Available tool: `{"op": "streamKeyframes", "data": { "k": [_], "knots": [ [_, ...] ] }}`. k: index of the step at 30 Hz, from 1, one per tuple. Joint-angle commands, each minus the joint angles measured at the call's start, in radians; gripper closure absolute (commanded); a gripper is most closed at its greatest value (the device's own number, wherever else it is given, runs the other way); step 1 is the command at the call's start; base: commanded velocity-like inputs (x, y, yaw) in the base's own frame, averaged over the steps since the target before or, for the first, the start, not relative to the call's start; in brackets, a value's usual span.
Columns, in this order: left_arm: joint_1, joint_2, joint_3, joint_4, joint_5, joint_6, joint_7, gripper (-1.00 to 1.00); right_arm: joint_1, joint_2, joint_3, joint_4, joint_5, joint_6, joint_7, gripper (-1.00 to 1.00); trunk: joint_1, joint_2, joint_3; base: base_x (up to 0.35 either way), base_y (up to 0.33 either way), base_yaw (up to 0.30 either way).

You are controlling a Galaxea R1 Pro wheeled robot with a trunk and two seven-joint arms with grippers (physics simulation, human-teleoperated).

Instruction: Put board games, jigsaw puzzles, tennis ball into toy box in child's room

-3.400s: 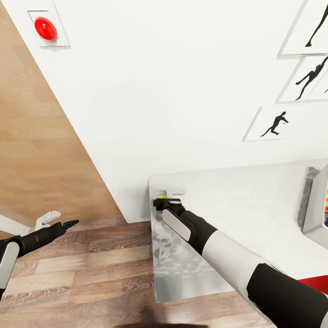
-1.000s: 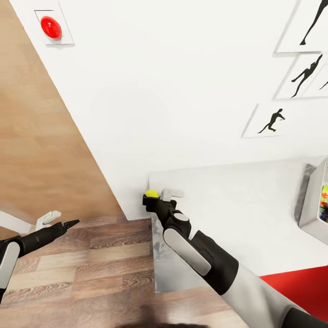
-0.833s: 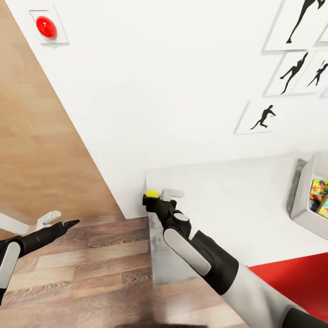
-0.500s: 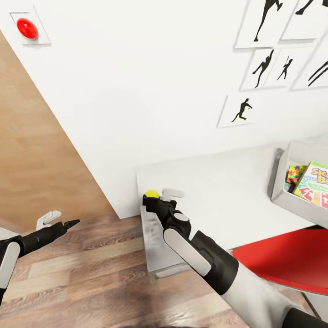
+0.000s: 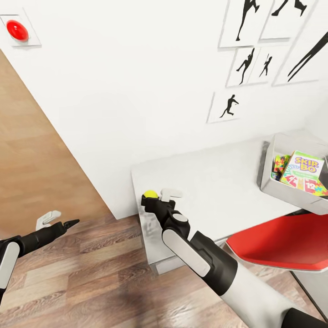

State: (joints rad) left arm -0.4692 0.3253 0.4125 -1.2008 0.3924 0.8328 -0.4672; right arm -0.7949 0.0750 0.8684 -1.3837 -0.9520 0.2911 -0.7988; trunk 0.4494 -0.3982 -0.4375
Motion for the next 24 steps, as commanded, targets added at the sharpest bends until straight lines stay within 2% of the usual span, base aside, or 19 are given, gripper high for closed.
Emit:
{"op": "streamKeyframes", "data": {
  "k": [1, 11, 18, 24],
  "knots": [
    [-0.001, 0.000, 0.002, 0.000, 0.000, 0.006, -0.004, -1.00, -0.001, 0.001, 0.001, -0.001, -0.007, 0.001, -0.005, 1.00, 0.001, -0.002, -0.002, -0.001, 0.001, -0.003],
    [0.000, 0.000, 0.003, 0.000, 0.000, 0.006, -0.004, -1.00, -0.001, -0.004, 0.002, -0.024, -0.002, 0.000, -0.010, 1.00, 0.001, -0.002, 0.006, 0.000, 0.000, 0.000],
    [0.000, 0.000, 0.005, 0.000, 0.001, 0.006, -0.006, -1.00, 0.045, -0.006, -0.003, -0.083, 0.067, 0.002, -0.014, 1.00, 0.001, -0.002, 0.018, 0.000, 0.000, 0.000],
    [0.000, 0.001, 0.005, 0.000, 0.004, 0.007, -0.007, -1.00, 0.054, -0.006, -0.006, -0.090, 0.081, 0.002, -0.011, 1.00, 0.001, -0.002, 0.027, 0.000, 0.000, 0.000]
  ]
}}
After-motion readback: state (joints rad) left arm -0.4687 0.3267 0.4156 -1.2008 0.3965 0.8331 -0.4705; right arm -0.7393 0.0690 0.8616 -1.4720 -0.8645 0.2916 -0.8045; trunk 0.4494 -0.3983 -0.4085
